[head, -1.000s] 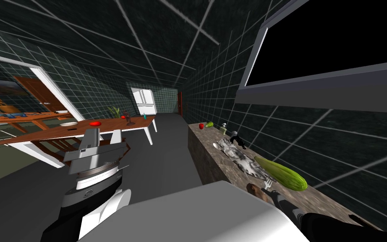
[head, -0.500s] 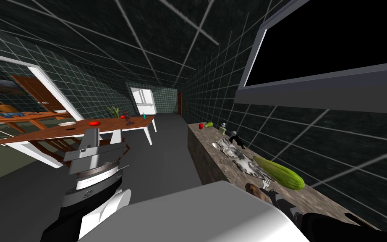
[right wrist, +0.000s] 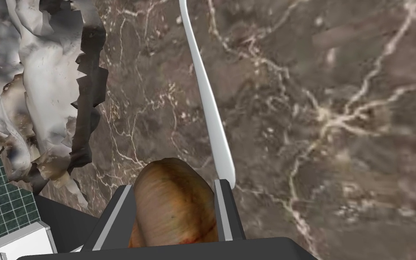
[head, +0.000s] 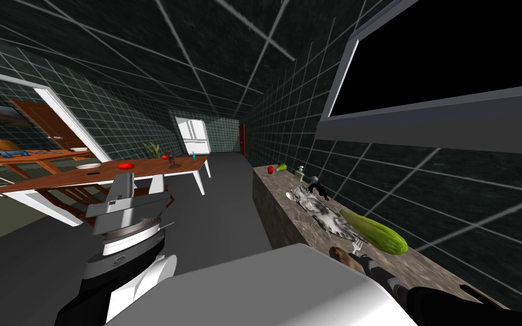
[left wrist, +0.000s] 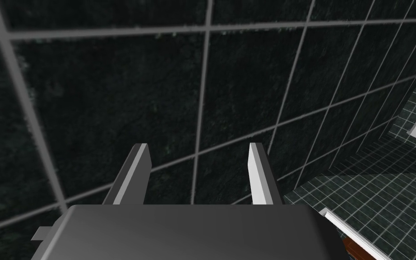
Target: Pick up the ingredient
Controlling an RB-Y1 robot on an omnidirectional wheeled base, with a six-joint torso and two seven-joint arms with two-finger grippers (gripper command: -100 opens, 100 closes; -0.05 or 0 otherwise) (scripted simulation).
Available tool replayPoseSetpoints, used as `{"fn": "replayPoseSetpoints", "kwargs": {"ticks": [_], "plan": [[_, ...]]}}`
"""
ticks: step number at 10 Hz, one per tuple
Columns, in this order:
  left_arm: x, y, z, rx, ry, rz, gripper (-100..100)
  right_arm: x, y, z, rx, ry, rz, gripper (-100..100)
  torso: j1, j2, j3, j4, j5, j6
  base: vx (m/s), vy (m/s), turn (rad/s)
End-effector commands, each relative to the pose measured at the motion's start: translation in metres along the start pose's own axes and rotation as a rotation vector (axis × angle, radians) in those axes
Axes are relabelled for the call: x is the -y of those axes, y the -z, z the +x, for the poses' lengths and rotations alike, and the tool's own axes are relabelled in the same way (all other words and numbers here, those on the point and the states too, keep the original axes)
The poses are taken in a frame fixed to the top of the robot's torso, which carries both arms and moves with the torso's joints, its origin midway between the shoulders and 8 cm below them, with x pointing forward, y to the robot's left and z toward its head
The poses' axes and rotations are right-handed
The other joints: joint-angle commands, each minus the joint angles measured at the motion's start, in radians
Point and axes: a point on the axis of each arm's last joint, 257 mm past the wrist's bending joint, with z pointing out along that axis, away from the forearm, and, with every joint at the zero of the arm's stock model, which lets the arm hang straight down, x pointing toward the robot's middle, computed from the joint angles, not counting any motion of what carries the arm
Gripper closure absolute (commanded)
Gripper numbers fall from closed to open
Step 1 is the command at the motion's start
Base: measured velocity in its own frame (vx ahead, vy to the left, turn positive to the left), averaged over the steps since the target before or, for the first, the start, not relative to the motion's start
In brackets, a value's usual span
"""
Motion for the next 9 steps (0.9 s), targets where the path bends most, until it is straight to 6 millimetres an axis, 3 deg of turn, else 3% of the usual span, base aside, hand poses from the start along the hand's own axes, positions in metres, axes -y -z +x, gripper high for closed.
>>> {"fn": "replayPoseSetpoints", "kwargs": {"ticks": [1, 9], "plan": [[0.0, 0.0, 0.0, 0.0, 0.0, 0.0, 0, 0.0051, -0.0012, -0.0053, -0.001, -0.002, 0.005, 100, 0.0, 0.0, 0.0, 0.0, 0.0, 0.0, -0.012, -0.022, -0.038], [0.0, 0.0, 0.0, 0.0, 0.0, 0.0, 0, 0.0065, -0.0023, -0.0103, -0.003, 0.01, -0.006, 100, -0.001, 0.002, 0.001, 0.0, -0.001, 0.001, -0.008, -0.01, -0.008]]}}
